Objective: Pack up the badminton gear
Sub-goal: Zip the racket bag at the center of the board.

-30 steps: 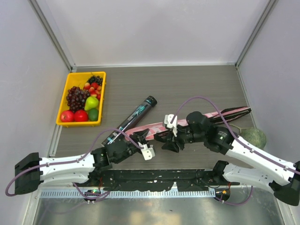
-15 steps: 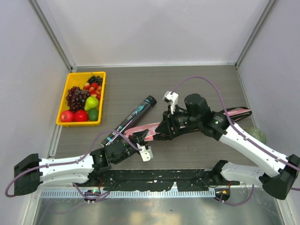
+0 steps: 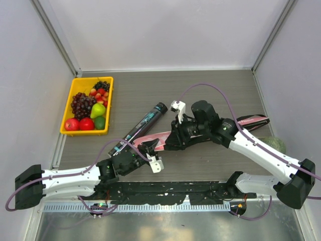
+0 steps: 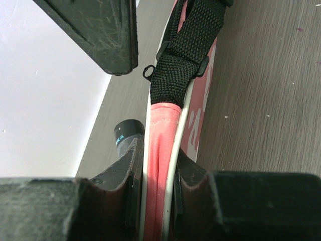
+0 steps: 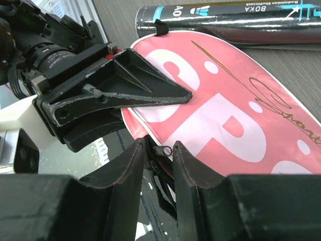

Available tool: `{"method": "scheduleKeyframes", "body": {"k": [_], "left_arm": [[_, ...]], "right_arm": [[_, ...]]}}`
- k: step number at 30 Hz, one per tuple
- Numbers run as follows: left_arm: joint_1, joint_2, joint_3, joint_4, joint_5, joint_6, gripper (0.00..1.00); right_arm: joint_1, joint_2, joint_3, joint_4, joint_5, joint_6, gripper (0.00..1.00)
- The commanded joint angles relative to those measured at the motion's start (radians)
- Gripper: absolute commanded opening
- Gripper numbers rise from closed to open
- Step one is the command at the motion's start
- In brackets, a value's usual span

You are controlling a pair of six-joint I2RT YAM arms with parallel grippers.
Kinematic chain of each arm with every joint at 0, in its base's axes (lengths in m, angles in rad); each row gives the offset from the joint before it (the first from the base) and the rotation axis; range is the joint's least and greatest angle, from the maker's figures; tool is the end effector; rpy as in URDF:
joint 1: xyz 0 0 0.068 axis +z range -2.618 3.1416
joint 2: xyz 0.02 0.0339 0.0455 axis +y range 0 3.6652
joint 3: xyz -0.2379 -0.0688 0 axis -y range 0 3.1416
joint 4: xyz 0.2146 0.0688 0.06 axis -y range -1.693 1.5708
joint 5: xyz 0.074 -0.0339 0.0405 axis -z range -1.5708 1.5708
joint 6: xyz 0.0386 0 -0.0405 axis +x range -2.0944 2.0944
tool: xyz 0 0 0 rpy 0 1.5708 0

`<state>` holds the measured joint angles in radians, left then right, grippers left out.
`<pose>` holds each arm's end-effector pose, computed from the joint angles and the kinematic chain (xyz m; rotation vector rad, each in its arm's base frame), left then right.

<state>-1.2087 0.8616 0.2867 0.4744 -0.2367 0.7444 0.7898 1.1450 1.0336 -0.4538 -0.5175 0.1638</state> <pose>0.0753 -0.1733 0.2165 1.2764 1.0781 -0.1534 0.1501 0.1786 0.3083 -0.9983 2.0274 1.0903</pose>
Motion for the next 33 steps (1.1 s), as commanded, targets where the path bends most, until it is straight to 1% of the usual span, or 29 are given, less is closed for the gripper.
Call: {"method": "scheduleKeyframes", "body": {"k": [1,10,16,21,27,30,33], "left_arm": [[0.005,-0.013,0.034,0.182,0.028,-0.017,0.0],[0.005,-0.018,0.039,0.17,0.027,-0.017,0.0],[0.003,-0.01,0.04,0.178,0.027,-0.019,0.0],[0.003,-0.004,0.043,0.176,0.028,-0.019,0.0],[0.003,-0.001,0.045,0.179,0.027,-0.019,0.0],[0.003,0.001,0.046,0.179,0.027,-0.019,0.0],[0.005,0.001,0.045,0.179,0.027,-0.019,0.0]], "right_arm": [[-0.011,-0.007,-0.017,0.017,-0.013,-0.02,0.35],[-0.014,-0.011,-0.044,0.044,-0.075,-0.01,0.34],[-0.014,-0.001,-0.053,0.047,-0.081,-0.007,0.35],[-0.014,-0.002,-0.061,0.09,-0.117,0.016,0.29],[-0.015,-0.01,-0.067,0.107,-0.142,0.039,0.28],[-0.014,-0.014,-0.072,0.107,-0.142,0.043,0.24],[-0.014,-0.019,-0.072,0.107,-0.139,0.049,0.24]]}}
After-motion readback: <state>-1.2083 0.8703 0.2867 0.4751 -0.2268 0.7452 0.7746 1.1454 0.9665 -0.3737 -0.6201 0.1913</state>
